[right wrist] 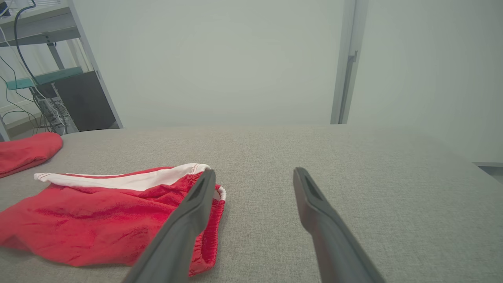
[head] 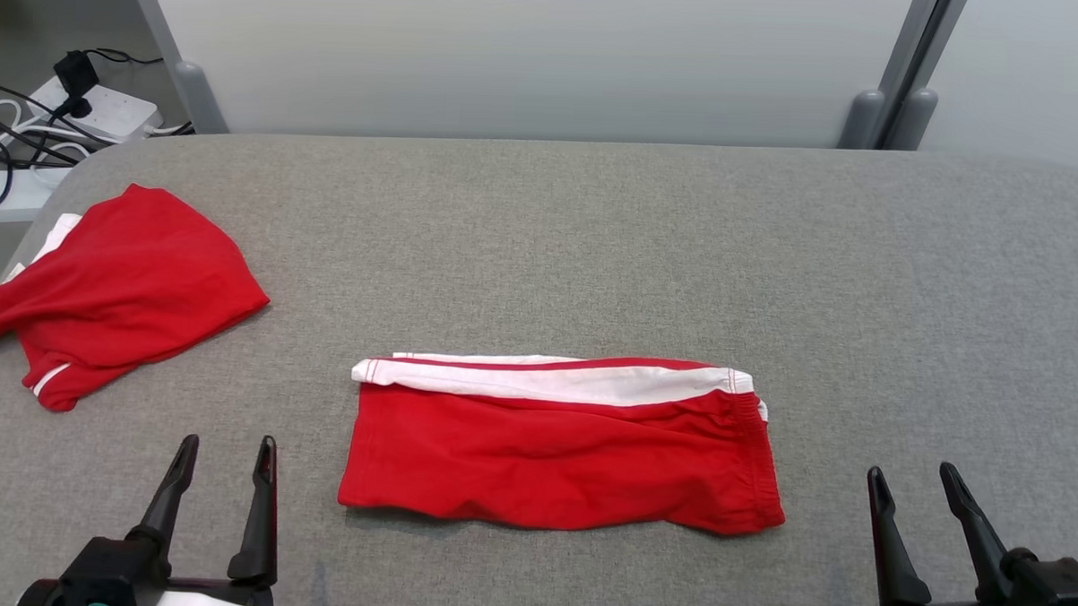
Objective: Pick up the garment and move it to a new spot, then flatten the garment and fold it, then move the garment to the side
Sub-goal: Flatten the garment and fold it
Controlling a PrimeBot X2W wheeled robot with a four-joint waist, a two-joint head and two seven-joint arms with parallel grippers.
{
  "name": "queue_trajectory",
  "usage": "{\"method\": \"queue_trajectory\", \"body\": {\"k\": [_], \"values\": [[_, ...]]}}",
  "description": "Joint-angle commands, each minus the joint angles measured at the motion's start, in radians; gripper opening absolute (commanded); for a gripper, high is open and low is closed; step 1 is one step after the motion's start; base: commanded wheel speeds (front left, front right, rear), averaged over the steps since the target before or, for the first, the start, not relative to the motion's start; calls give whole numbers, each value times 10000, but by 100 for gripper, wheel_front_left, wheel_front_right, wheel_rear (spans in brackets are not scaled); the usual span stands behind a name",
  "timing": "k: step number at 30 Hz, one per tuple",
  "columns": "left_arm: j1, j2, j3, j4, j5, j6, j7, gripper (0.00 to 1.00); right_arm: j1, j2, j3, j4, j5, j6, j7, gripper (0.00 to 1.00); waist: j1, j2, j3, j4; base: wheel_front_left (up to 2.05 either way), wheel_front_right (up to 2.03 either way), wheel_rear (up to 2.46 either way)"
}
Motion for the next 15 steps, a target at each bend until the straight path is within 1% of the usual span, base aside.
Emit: {"method": "queue_trajectory", "body": {"k": [1,7,10,15], "values": [[-307,75,470,-133,183,-137,-58,100,-9,-82,98,-172,-1,44,-134,100,0,-1,-58,99,0,0,0],[-344,-85,554,161,327,-432,-58,100,206,-55,-8,-189,106,44,-134,100,0,-1,-141,237,0,0,0],[-359,-125,604,198,375,-493,-58,100,216,-51,6,-203,99,44,-134,100,0,-1,-127,247,0,0,0],[-488,-289,765,222,481,-669,-58,100,-60,-114,100,-19,293,44,-135,100,0,-1,48,215,0,0,0]]}}
